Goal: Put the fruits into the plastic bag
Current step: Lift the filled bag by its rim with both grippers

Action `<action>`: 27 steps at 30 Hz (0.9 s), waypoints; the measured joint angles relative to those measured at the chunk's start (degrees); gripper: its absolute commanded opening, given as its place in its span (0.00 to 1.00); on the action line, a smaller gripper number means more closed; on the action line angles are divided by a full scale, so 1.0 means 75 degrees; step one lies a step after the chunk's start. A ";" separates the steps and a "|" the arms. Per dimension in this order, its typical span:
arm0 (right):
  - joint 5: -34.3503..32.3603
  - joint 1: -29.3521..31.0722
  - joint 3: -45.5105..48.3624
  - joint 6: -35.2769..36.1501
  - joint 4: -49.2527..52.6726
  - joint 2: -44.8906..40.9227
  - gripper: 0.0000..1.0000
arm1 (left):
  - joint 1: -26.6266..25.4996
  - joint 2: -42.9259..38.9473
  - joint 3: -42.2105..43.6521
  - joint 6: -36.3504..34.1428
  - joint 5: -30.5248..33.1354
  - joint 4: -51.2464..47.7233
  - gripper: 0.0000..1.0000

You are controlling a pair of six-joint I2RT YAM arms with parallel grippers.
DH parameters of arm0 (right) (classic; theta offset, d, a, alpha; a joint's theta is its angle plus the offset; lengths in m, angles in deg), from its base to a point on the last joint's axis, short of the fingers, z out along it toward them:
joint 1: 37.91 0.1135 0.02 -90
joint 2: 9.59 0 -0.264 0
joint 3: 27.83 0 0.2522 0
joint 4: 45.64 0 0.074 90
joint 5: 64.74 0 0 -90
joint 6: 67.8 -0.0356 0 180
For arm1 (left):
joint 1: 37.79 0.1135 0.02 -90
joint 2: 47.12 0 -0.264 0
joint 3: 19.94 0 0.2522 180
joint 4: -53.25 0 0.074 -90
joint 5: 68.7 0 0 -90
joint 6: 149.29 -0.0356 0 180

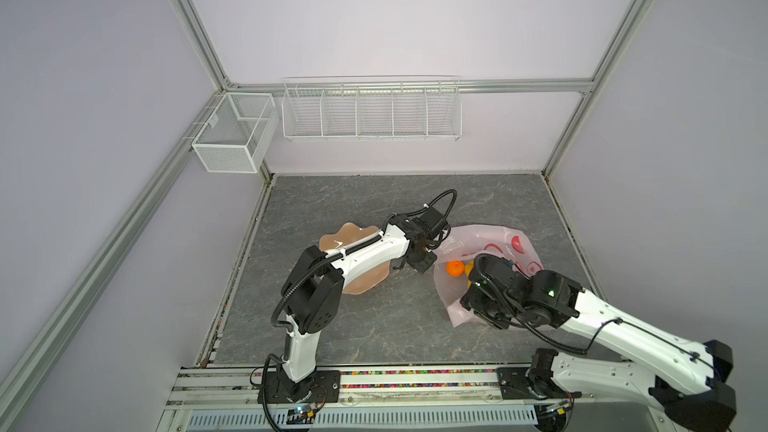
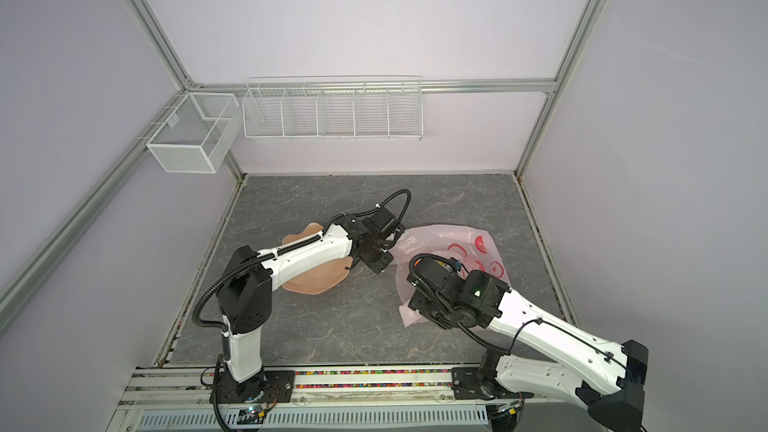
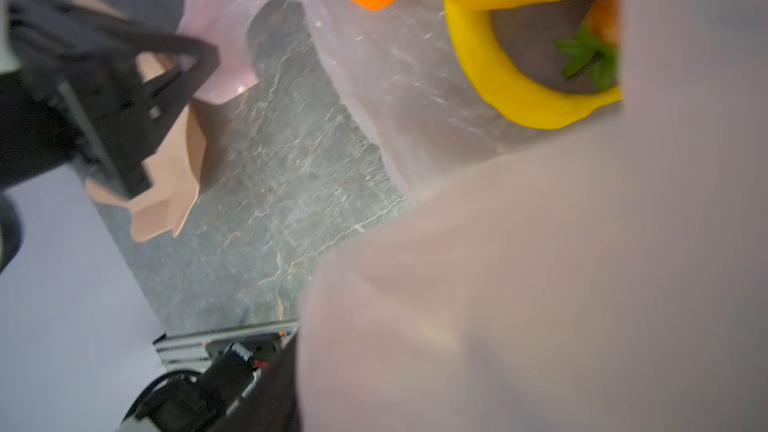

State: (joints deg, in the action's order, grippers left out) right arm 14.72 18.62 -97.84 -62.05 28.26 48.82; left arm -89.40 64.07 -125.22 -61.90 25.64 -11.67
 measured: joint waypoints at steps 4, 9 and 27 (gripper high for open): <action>-0.0271 -0.0332 -0.0035 0.0152 0.0093 0.0000 0.13 | 0.0323 -0.0274 -0.0061 0.0128 -0.0315 -0.0335 0.00; -0.0411 -0.1189 -0.1676 0.1105 0.0778 -0.0009 0.07 | 0.1189 -0.0653 -0.1122 0.0688 -0.1437 -0.1011 0.00; 0.3229 -0.7664 -0.7641 0.6225 0.1670 0.3296 0.06 | 0.3920 -0.1102 -0.3567 0.6452 -0.6808 0.1177 0.00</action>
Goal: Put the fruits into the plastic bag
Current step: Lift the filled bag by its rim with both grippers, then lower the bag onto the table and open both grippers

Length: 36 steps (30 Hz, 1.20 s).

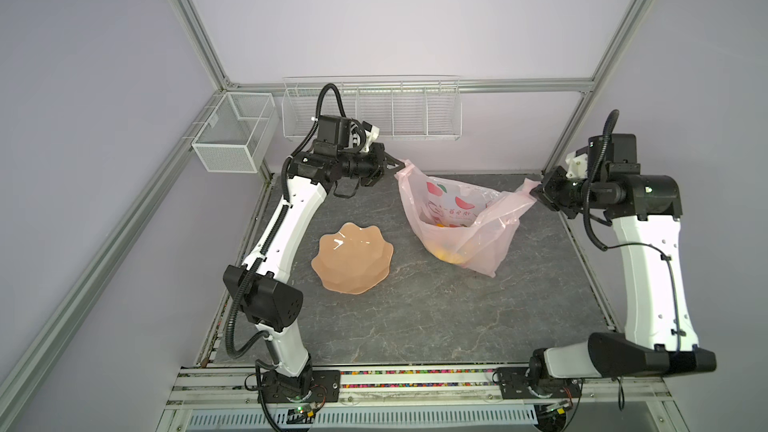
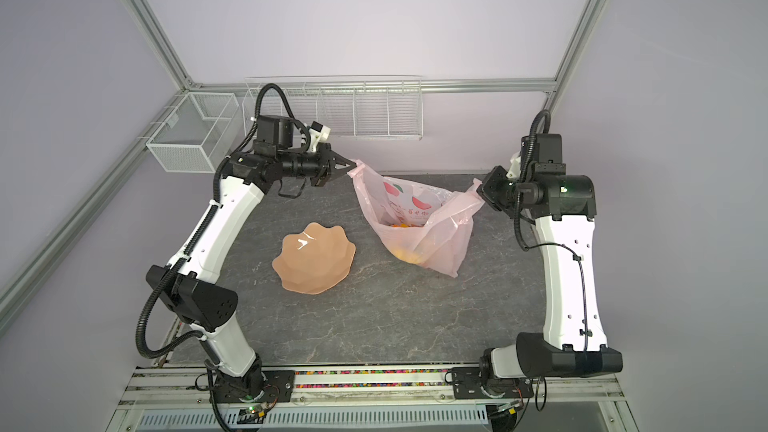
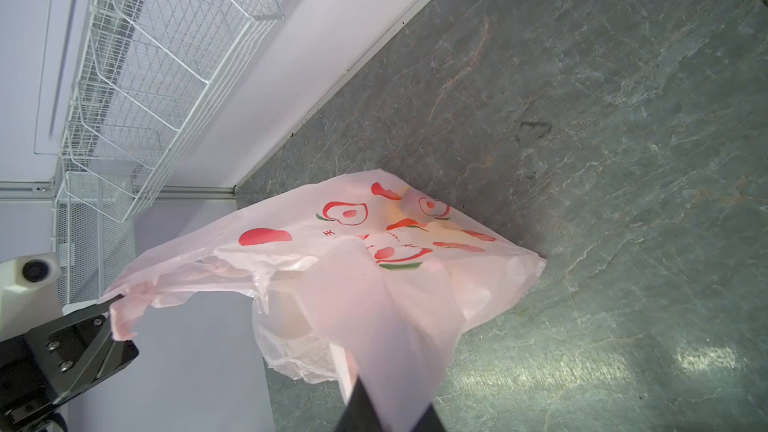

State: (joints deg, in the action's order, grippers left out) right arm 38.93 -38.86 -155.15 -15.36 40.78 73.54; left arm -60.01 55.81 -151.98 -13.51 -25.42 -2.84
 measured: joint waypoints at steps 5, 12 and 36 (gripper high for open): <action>0.0560 -0.0309 -0.0128 0.0163 -0.0152 0.0294 0.07 | 0.0175 0.0160 -0.0119 0.1632 -0.0431 0.1291 0.00; 0.1271 -0.0303 -0.0321 0.0277 -0.0466 0.0664 0.07 | 0.0571 0.0358 -0.0169 0.2535 -0.0522 0.1664 0.00; 0.1405 0.1067 -0.0866 0.1090 -0.0038 0.1460 0.13 | 0.0647 -0.2063 0.3958 0.3926 0.0545 0.3331 0.05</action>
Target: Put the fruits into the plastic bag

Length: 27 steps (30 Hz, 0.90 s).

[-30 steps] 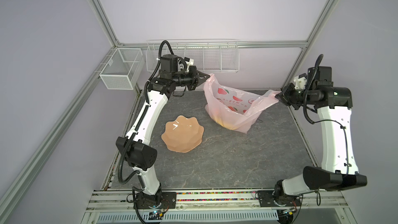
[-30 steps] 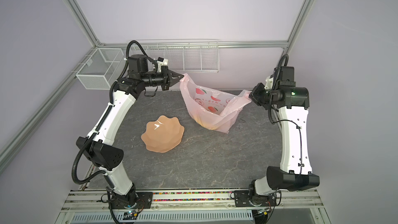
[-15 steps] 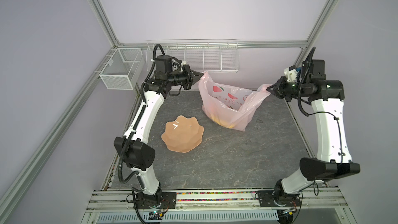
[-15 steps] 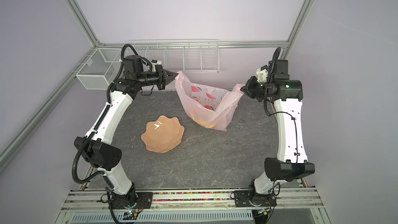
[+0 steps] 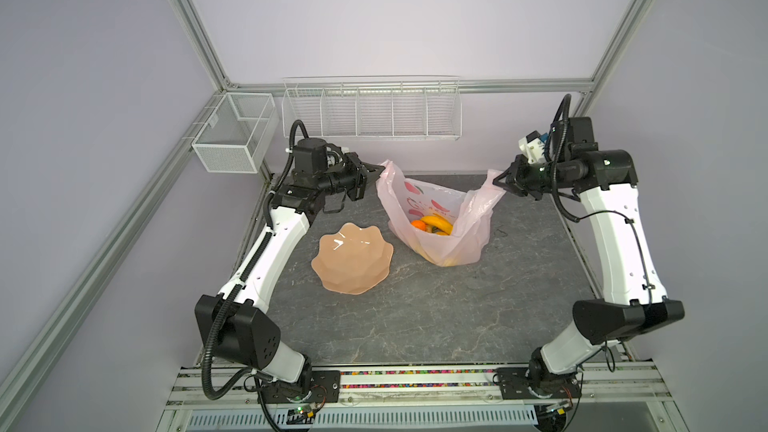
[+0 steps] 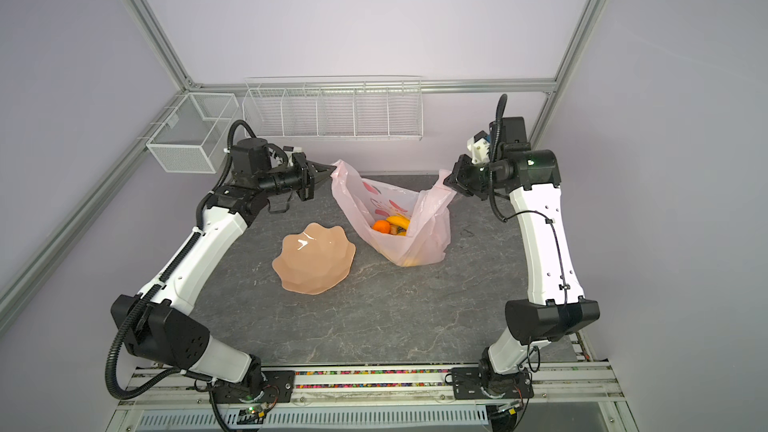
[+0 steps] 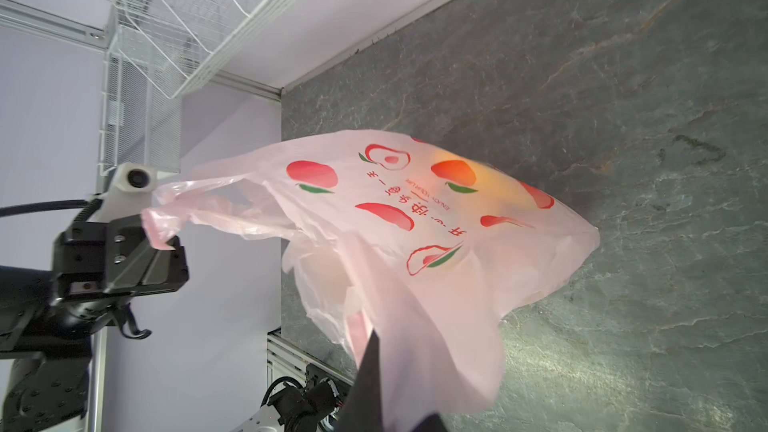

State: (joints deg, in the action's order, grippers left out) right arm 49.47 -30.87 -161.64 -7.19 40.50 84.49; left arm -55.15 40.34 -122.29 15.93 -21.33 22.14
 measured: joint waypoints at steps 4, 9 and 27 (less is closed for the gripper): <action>0.0035 -0.0093 0.0102 0.0006 -0.0079 -0.0029 0.41 | 0.0009 -0.0012 0.0000 0.0163 0.0076 0.0463 0.45; 0.0268 -0.0472 0.0099 0.0093 -0.0114 -0.0233 0.79 | 0.0181 -0.0093 -0.0009 0.0256 0.0044 0.0778 0.70; -0.0612 -0.2279 0.2192 0.0976 -0.0629 -0.2707 0.88 | 0.2215 -0.1702 -0.0184 -0.3150 0.1142 -0.2436 0.99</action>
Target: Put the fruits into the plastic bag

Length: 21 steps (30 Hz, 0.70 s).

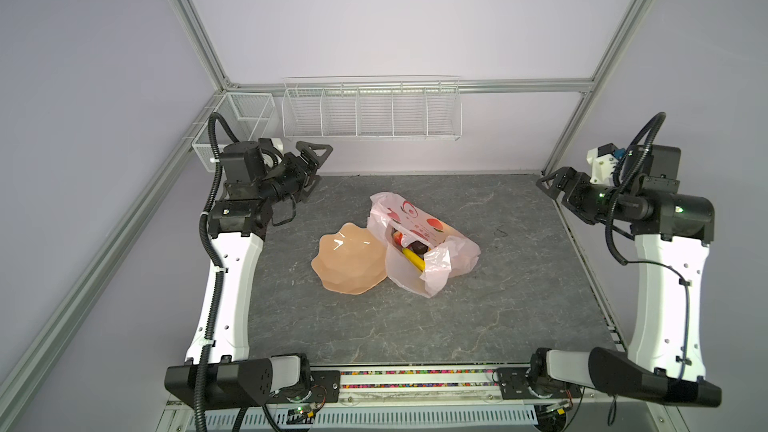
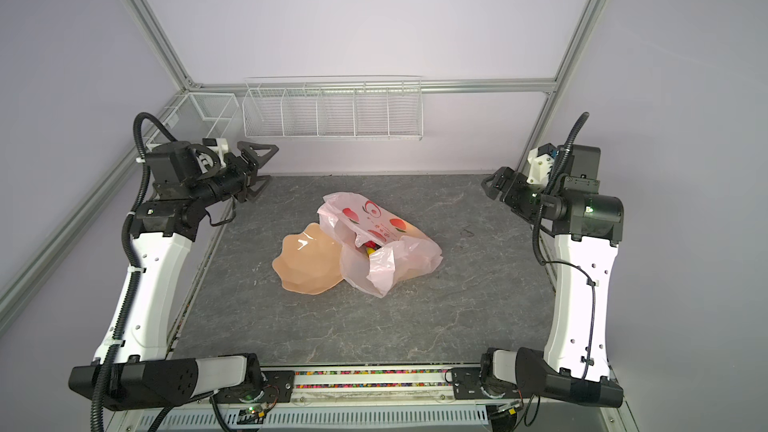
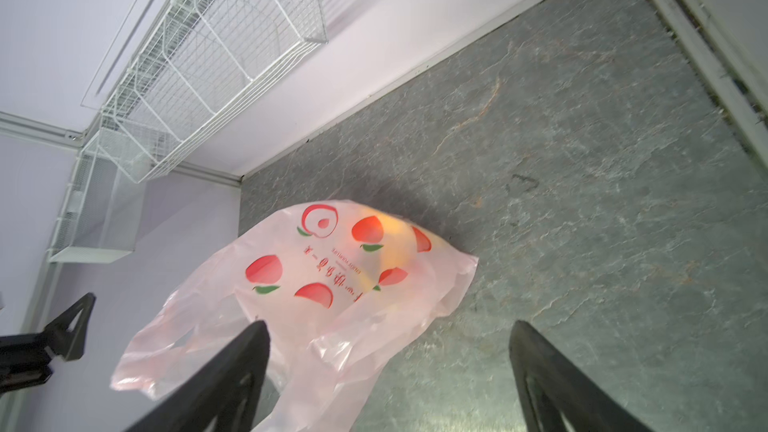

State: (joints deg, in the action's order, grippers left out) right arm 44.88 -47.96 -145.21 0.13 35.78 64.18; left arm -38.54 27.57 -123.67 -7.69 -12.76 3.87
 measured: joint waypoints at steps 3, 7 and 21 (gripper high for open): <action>-0.0618 0.0000 0.1612 0.0204 -0.0842 -0.0731 0.88 | 0.0003 -0.0391 0.0670 -0.1107 0.0877 -0.0152 0.99; -0.1498 0.0000 0.3888 0.0460 -0.2148 -0.1792 0.88 | 0.0003 -0.1510 0.2693 -0.2492 0.2328 0.0396 0.99; -0.3028 0.0006 1.0684 0.1746 -0.9398 -0.2538 0.88 | 0.0026 -0.2821 0.8970 -0.5863 0.5467 0.6531 0.99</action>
State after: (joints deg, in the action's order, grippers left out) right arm 22.17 -47.91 -65.08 13.23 -34.71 45.15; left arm -38.34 6.42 -56.39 -51.67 28.24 52.85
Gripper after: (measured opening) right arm 0.880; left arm 0.990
